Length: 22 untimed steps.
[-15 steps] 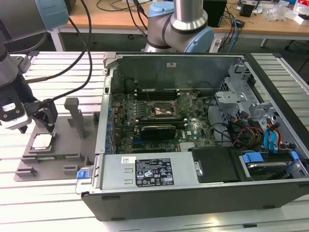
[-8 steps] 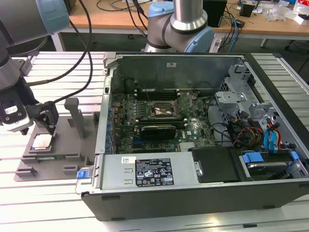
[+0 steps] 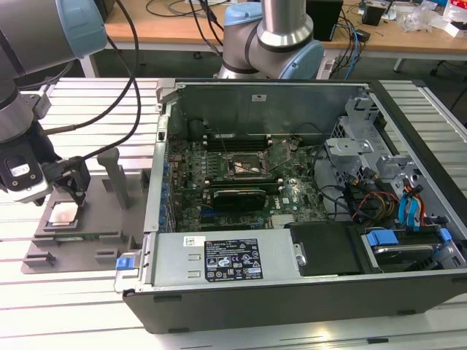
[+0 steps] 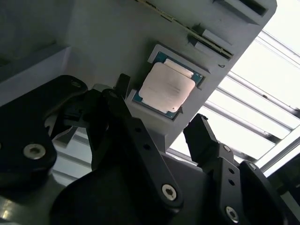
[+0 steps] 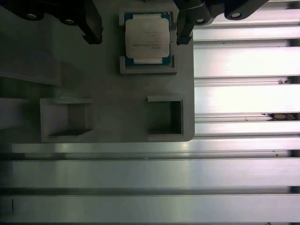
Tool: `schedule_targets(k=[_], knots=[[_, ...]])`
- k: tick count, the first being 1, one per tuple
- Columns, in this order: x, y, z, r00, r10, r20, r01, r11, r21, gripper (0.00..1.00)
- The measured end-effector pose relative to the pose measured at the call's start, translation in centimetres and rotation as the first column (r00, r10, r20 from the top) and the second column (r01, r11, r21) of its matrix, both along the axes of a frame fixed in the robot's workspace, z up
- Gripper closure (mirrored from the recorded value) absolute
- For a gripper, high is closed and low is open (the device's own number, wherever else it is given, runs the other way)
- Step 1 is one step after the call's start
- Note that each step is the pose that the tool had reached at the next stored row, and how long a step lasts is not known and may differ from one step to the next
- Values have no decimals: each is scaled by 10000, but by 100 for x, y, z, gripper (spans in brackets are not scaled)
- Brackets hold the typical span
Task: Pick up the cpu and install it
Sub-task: 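Pick up the cpu and move it towards the insertion slot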
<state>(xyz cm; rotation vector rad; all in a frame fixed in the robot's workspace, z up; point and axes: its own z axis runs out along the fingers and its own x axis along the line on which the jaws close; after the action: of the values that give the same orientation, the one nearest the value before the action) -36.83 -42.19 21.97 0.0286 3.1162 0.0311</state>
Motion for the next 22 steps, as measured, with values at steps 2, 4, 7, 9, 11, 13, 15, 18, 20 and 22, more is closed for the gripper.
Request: schedule_targets(k=[2, 4, 7, 9, 11, 13, 15, 18, 20, 22], knots=[[-1, -2, -10, 10000, -1, -1, 1, 10000, -1, 26], [0, -16, -18, 10000, 4, 1, -4, 10000, 0, 26], [0, -52, -45, 9999, 105, -2, -105, 9998, -180, 26], [1, -53, -72, 9996, 280, -3, -279, 9991, -330, 26], [0, -53, -84, 9995, 313, -4, -313, 9990, -330, 26], [0, -52, -96, 9995, 322, -4, -321, 9989, -330, 26], [0, -52, -117, 9995, 322, -3, -322, 9989, -330, 26], [0, -52, -138, 9995, 322, -3, -322, 9989, -329, 26], [0, -53, -161, 9995, 322, -3, -322, 9989, -329, 26], [0, -53, -175, 9995, 322, -4, -322, 9989, -330, 26]])
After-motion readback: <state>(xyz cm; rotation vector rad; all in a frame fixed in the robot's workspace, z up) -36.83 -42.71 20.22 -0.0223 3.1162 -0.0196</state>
